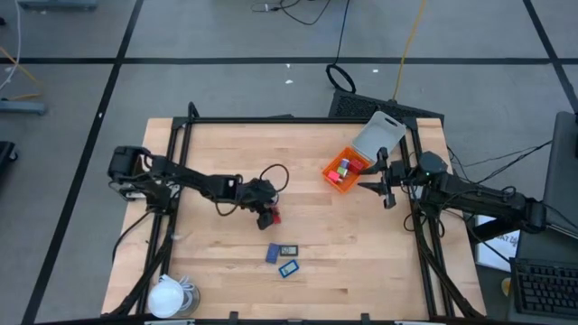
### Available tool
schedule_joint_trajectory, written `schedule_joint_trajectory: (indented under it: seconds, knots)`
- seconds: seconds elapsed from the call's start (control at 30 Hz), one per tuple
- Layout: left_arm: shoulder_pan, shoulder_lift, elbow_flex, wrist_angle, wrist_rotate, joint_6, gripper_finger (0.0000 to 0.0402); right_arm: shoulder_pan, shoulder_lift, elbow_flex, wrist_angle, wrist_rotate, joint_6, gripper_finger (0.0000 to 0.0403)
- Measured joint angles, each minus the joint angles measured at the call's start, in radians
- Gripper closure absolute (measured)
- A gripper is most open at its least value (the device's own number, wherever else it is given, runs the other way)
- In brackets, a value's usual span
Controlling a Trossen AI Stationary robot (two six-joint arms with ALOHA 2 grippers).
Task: Pick & Place Office items
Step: Put the blue charger adapter into the orange bin
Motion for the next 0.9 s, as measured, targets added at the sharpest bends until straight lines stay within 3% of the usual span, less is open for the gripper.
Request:
schedule_joint_trajectory:
  seconds: [0.3, 0.5, 0.7, 0.9]
  knots:
    - [0.052, -0.028, 0.012, -0.223, 0.072, -0.03, 0.0151, 0.0, 0.002, 0.0, 0.001, 0.0, 0.0, 0.0259]
    - [0.07, -0.119, 0.004, -0.324, 0.125, -0.037, 0.0151, 0.0, 0.014, 0.0, 0.001, 0.004, 0.0, 0.0259]
    - [0.071, -0.213, 0.006, -0.419, -0.043, -0.112, 0.0151, 0.0, 0.035, 0.0, 0.001, 0.004, -0.004, 0.0259]
    - [0.071, -0.22, 0.006, -0.316, -0.179, -0.147, 0.0151, 0.0, 0.046, 0.0, 0.002, 0.005, -0.004, 0.0259]
